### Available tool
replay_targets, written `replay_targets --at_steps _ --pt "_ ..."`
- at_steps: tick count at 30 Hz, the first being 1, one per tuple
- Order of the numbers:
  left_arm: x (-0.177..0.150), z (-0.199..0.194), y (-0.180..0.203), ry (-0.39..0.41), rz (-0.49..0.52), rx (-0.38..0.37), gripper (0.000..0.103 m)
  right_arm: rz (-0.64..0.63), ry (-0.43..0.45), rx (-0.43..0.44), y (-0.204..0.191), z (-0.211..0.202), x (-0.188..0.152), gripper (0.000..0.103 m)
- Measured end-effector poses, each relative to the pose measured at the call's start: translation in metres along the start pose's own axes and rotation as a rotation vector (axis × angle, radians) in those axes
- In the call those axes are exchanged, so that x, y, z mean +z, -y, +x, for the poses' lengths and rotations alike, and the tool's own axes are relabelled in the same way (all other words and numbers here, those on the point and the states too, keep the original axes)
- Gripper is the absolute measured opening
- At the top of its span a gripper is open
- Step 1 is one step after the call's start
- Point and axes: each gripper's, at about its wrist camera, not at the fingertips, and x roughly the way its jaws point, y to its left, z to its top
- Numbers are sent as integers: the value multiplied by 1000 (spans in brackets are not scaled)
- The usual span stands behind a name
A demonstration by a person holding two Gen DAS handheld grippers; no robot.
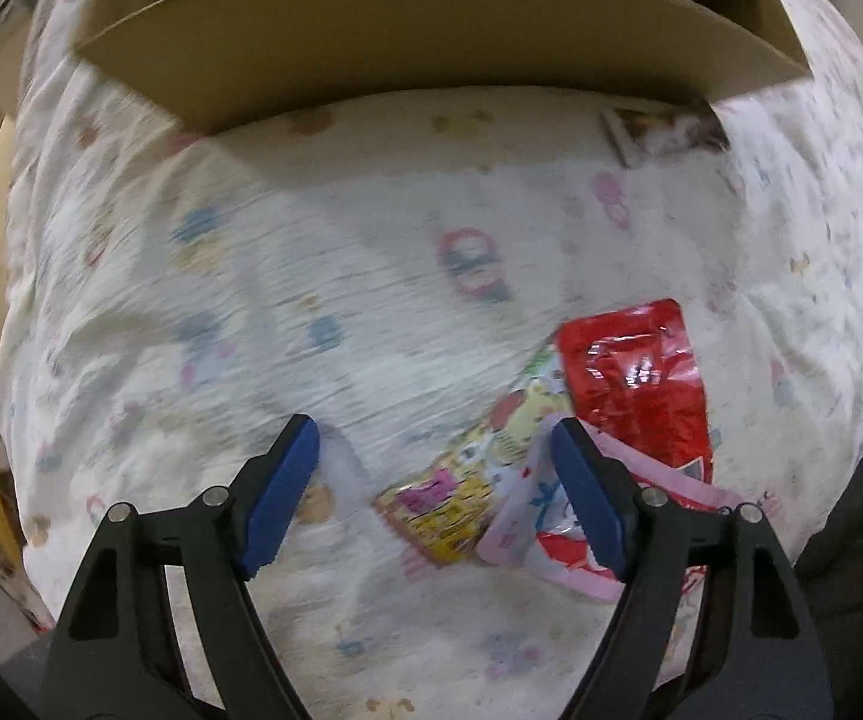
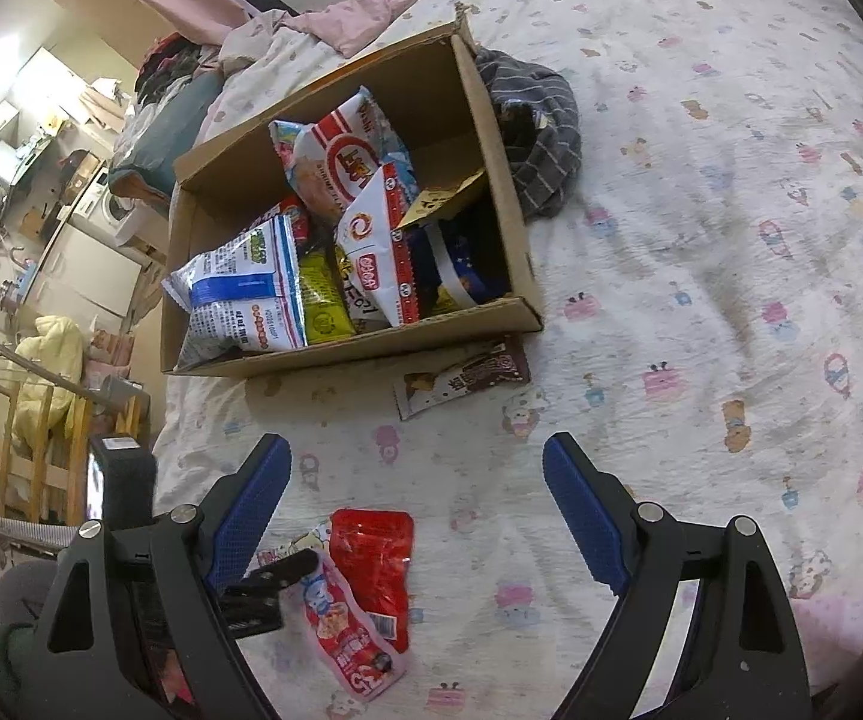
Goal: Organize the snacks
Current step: 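Move both tools back over the remaining snacks, then grasp the pink-white candy stick with the left tool while the right tool grasps the pink pouch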
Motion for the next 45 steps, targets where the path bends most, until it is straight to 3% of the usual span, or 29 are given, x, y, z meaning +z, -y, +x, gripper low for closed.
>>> replay_targets --at_steps 2,7,8,10,16,20,24,27,29,35,41,45 --pt "-2 5 12 -31 44 -13 78 8 7 1 4 -4 0 89" --pt "-7 6 29 -23 113 11 77 38 21 10 16 -12 0 89" --pt "-6 6 29 -22 115 4 71 42 22 12 18 -13 0 89" --pt "-2 4 26 -13 125 11 43 46 24 15 18 -14 1 89" --pt "0 -18 7 34 69 -43 15 27 13 20 10 -10 2 89" --pt "0 -40 -13 82 4 -78 11 27 -83 61 3 11 -2 89" --pt "-2 -45 -26 87 -33 -91 11 0 -248 61 -10 48 -13 88" --pt "-9 -46 -43 87 -70 -98 11 31 -384 171 -20 73 -26 81" --pt "-10 -44 -52 73 -102 -112 11 63 -427 191 -21 83 -32 78" --pt "-12 -39 -73 54 -154 -135 12 100 -498 235 -23 102 -44 61" --pt "-9 -24 -61 44 -152 -110 12 92 -516 189 -22 117 -49 60" --pt "-7 -17 -58 33 -165 -119 13 101 -509 261 -27 121 -47 60"
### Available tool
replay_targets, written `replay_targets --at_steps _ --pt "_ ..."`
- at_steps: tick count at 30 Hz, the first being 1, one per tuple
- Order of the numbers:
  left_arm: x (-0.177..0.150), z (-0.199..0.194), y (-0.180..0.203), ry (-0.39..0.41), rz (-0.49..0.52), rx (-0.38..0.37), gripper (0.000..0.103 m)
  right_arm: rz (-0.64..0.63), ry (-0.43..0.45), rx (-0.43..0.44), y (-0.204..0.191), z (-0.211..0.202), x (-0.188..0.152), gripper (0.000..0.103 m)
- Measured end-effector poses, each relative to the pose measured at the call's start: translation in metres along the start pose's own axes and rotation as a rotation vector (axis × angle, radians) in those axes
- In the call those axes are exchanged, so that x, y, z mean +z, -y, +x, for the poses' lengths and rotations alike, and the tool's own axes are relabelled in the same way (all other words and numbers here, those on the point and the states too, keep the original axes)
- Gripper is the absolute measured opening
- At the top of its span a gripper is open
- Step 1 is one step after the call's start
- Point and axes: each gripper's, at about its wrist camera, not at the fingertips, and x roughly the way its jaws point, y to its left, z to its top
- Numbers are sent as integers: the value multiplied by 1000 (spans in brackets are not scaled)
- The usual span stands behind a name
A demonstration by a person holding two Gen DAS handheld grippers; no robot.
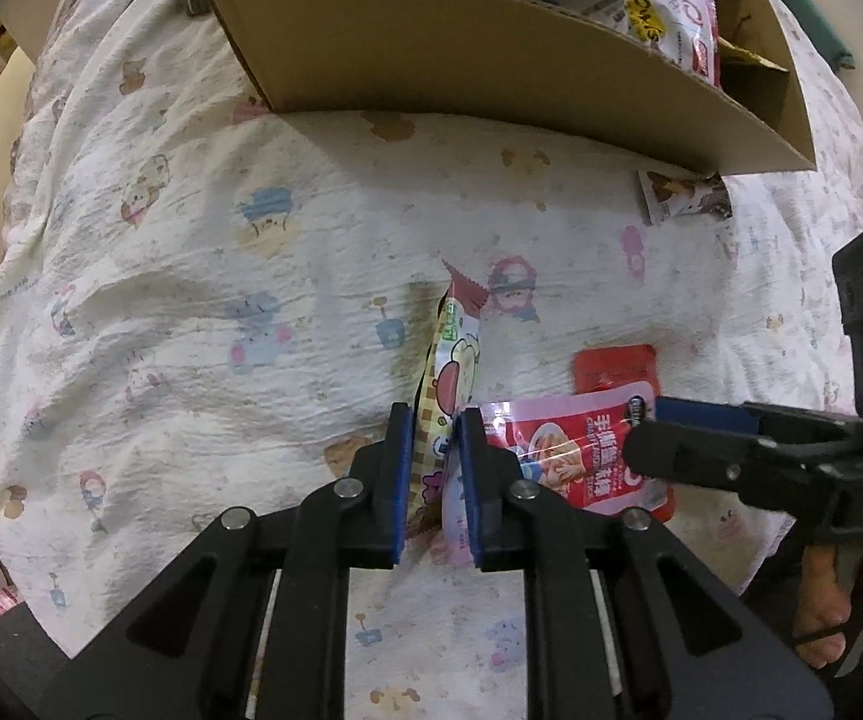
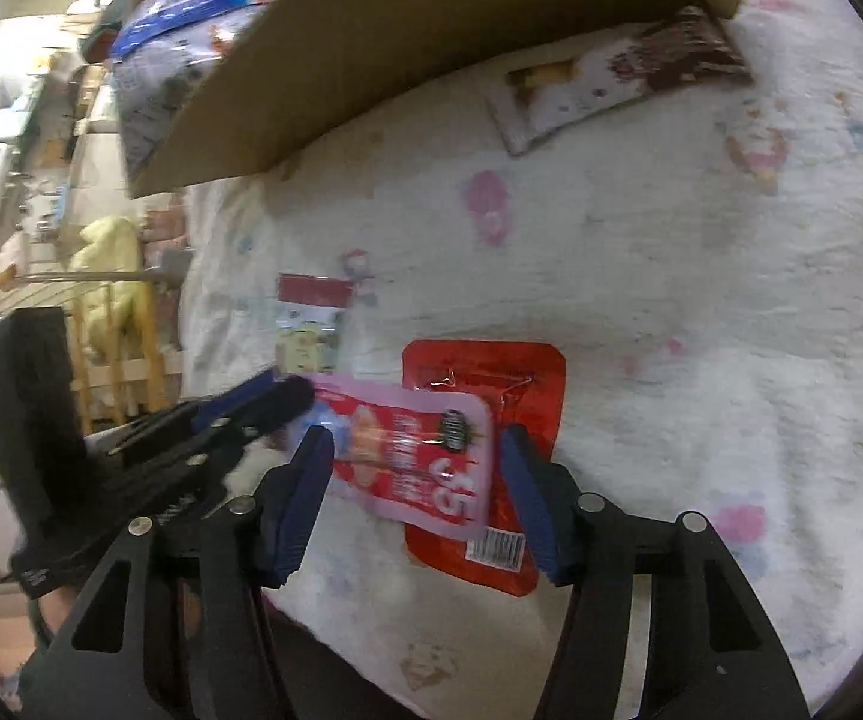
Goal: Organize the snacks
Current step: 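Grasp the pink-white candy stick with the left tool while the right tool grasps the pink pouch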
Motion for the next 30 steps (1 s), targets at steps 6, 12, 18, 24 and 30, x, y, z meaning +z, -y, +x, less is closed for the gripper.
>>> replay_targets --at_steps 6,12,18,24,30 --pt "2 3 -12 -3 -30 -8 14 -2 13 57 1 -2 0 57" --pt "1 3 -18 -5 -51 -18 15 -70 49 102 -9 -13 -2 41" --pt "2 4 -21 -4 -64 -3 18 -96 13 36 -13 6 -1 31" --pt "2 8 -22 -2 -75 -1 21 -164 16 -6 -21 6 -11 11" --pt "1 12 -20 -12 -65 11 27 -126 114 9 -6 -30 -12 8"
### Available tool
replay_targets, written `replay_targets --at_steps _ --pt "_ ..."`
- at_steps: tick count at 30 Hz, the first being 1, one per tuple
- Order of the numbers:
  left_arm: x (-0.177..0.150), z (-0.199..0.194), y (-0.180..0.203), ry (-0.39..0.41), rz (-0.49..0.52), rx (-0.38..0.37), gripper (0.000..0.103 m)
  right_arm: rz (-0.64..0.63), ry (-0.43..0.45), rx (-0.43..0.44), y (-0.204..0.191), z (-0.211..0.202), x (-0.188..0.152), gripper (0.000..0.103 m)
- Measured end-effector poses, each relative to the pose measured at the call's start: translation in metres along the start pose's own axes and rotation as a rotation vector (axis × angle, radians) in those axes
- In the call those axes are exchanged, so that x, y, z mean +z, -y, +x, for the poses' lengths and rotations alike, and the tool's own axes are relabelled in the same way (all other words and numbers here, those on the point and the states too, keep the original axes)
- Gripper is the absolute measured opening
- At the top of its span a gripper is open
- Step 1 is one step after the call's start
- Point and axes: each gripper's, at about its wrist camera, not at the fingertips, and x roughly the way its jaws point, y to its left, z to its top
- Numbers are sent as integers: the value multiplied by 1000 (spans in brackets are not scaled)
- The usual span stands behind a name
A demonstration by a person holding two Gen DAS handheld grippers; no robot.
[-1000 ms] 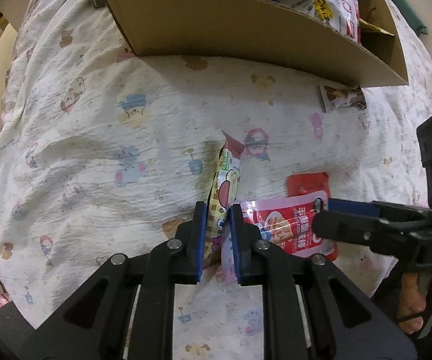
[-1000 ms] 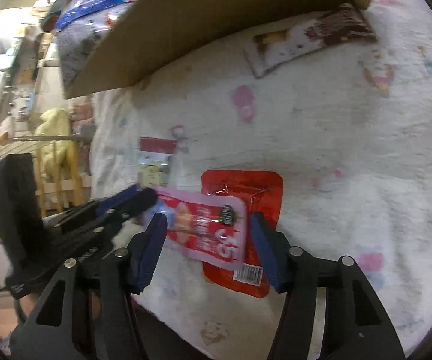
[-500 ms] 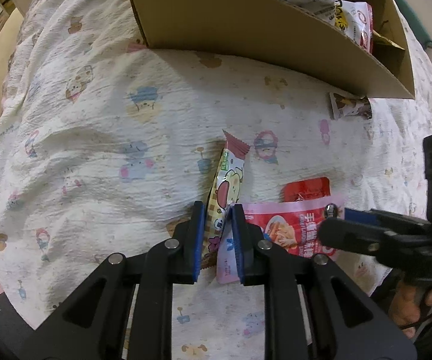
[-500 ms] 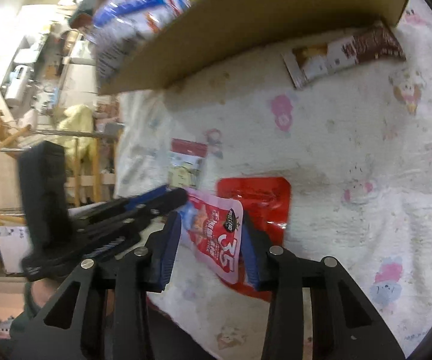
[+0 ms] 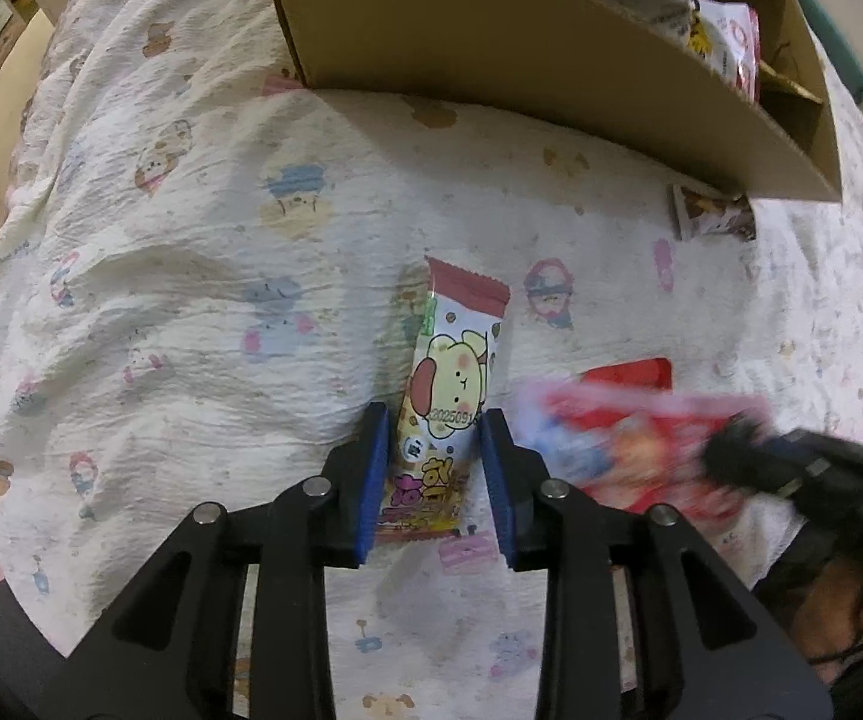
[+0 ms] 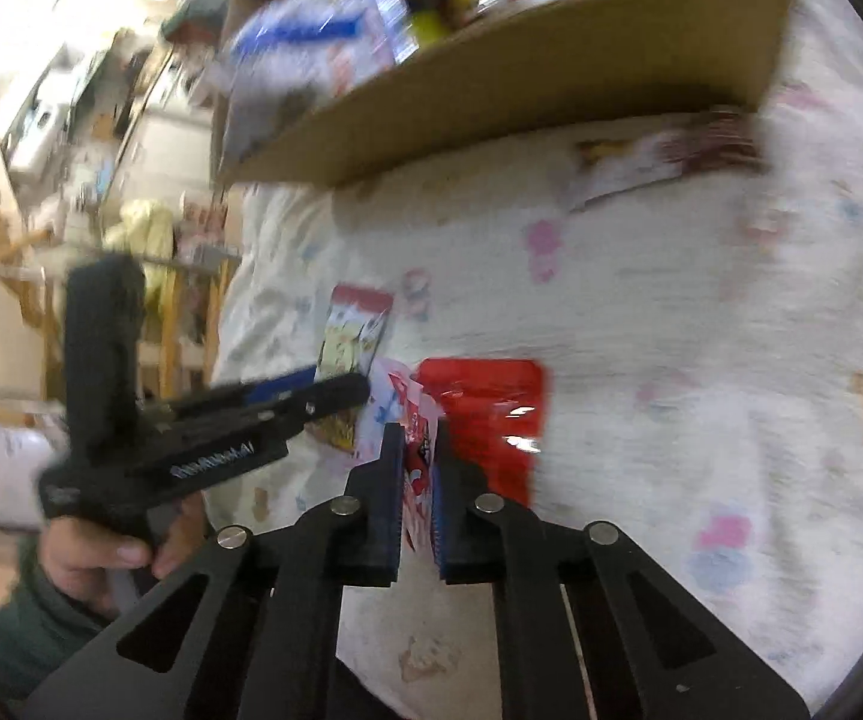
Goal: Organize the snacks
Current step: 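Grasp the pink-white candy stick with the left tool while the right tool grasps the pink pouch, then carry the candy stick and pink pouch over the box with both tools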
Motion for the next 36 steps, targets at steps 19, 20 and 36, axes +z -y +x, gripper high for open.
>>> replay_targets --at_steps 19,20,36 --pt "-16 -27 41 106 108 52 23 -44 213 -1 -5 -57 0 8" --pt "-18 -34 40 122 98 39 23 -49 223 -4 -6 -59 -1 8" --pt "-11 -136 41 362 105 -2 23 -152 419 54 -40 -121 9 8"
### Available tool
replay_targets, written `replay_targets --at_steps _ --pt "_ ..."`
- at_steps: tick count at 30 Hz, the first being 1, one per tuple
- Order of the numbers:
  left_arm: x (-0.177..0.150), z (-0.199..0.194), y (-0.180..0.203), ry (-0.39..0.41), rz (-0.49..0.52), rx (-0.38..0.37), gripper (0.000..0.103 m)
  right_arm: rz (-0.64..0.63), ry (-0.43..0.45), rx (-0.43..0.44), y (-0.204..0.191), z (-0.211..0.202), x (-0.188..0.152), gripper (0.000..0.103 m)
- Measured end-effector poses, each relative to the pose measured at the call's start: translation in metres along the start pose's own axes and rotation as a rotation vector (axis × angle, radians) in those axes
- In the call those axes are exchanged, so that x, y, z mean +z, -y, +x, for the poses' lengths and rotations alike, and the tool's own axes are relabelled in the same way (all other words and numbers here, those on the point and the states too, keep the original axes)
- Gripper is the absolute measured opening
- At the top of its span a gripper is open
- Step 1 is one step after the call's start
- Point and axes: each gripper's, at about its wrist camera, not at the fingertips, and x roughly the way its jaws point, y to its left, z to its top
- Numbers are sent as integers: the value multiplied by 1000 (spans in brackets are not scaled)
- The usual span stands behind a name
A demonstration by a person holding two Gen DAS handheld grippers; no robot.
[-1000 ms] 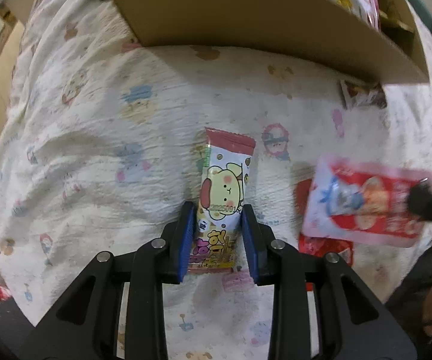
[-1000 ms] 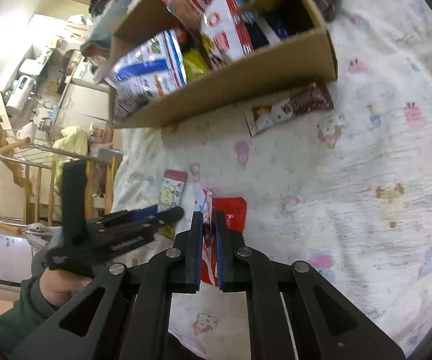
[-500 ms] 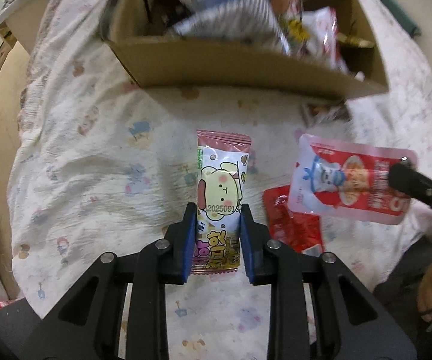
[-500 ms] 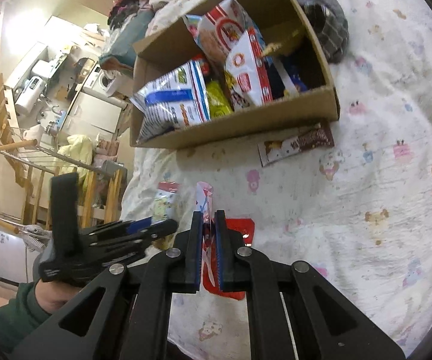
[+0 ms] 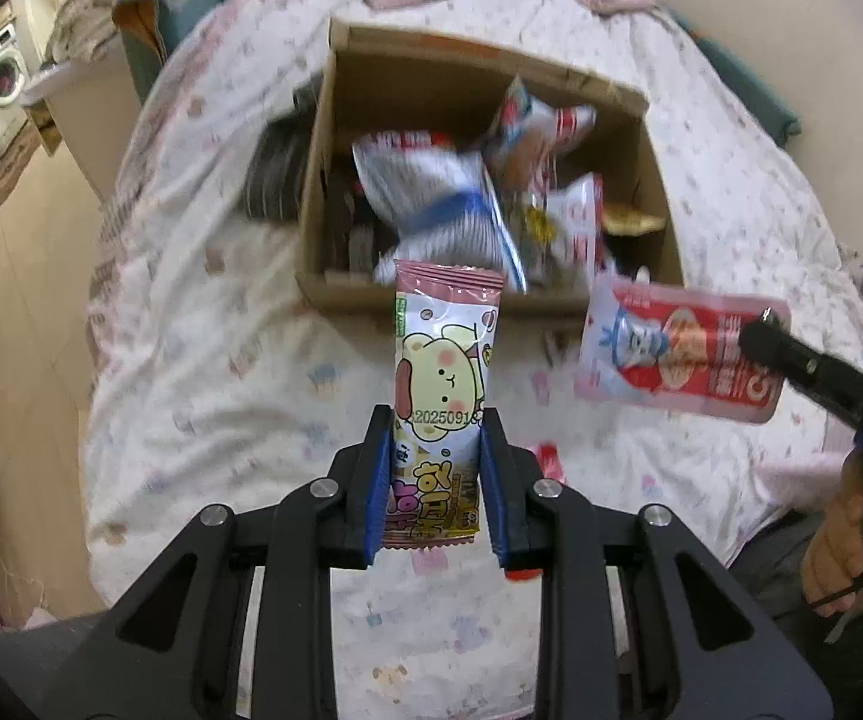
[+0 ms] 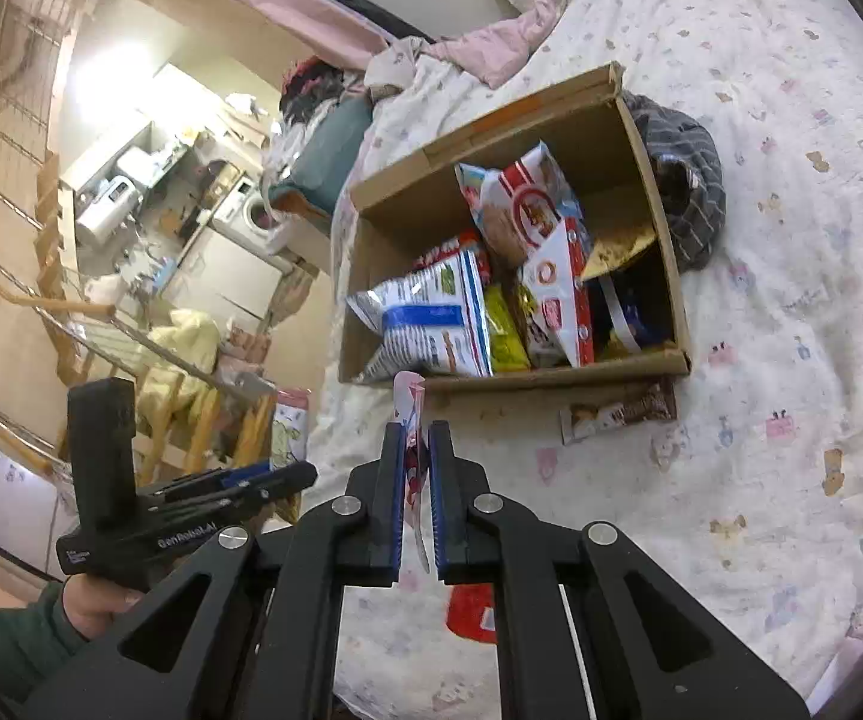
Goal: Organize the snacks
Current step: 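Carry the candy stick and pink pouch over the box with both tools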
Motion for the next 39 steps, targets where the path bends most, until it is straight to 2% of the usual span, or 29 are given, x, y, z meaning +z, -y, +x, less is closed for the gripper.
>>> replay_targets --at_steps 3,6,14,24,29,37,39 --pt "13 -10 -3 47 8 13 23 8 29 6 -2 -3 7 8" --pt "25 -14 -6 89 27 57 23 -9 58 -7 -6 -8 17 8" --pt "61 -15 -8 137 33 68 23 18 119 -28 3 -15 51 8" --pt "110 -8 -14 211 -8 42 23 54 154 -109 25 -10 90 8" --pt "128 22 -17 187 -38 29 23 61 115 -108 37 13 105 8" --pt "115 64 -3 64 -39 -77 23 57 4 -114 41 55 93 8" --pt "113 71 7 63 9 -40 23 69 2 -106 42 56 93 8"
